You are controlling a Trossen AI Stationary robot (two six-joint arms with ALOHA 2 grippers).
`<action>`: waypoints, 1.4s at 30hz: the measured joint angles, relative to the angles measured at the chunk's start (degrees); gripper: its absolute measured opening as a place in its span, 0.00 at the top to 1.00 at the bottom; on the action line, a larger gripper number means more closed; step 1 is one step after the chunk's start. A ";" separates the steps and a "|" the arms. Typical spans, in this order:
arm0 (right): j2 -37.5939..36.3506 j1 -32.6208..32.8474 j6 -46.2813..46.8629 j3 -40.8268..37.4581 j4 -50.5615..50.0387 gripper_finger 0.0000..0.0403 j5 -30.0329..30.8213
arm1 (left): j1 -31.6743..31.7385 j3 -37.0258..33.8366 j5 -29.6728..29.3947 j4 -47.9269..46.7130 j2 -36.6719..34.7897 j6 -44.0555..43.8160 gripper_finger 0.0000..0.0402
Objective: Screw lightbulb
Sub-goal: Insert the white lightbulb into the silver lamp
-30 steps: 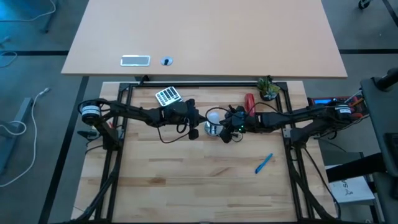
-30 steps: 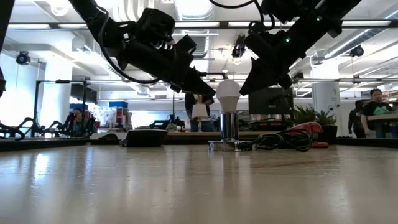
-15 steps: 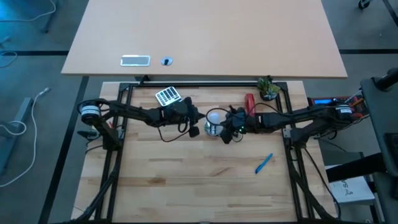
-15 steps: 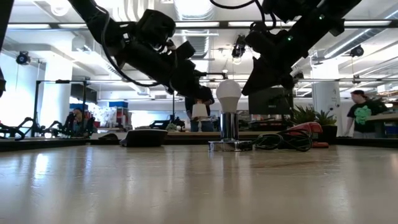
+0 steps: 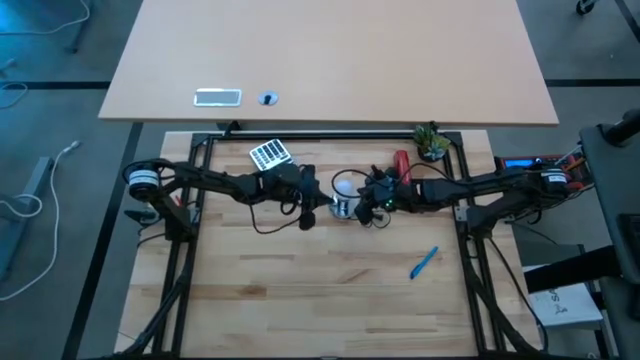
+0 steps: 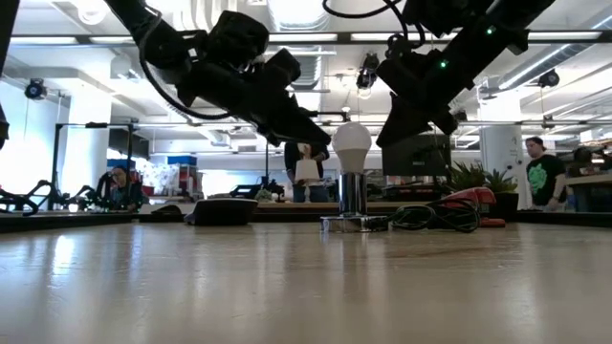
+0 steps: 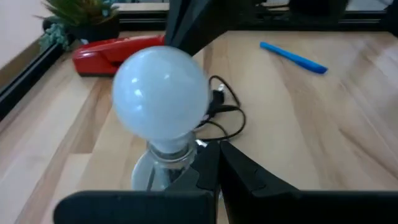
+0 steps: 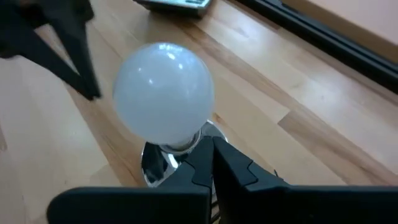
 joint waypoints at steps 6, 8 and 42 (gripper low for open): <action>0.00 -0.42 -0.74 0.00 1.20 1.00 -0.39 | 0.12 0.25 -4.37 2.76 1.21 0.53 1.00; 0.00 -0.42 -1.31 0.00 1.64 1.00 -0.81 | 0.19 0.33 -4.71 2.58 1.50 0.58 1.00; -0.02 1.14 3.07 0.00 3.01 1.00 -5.98 | 0.34 0.33 -10.37 2.58 1.76 -1.38 1.00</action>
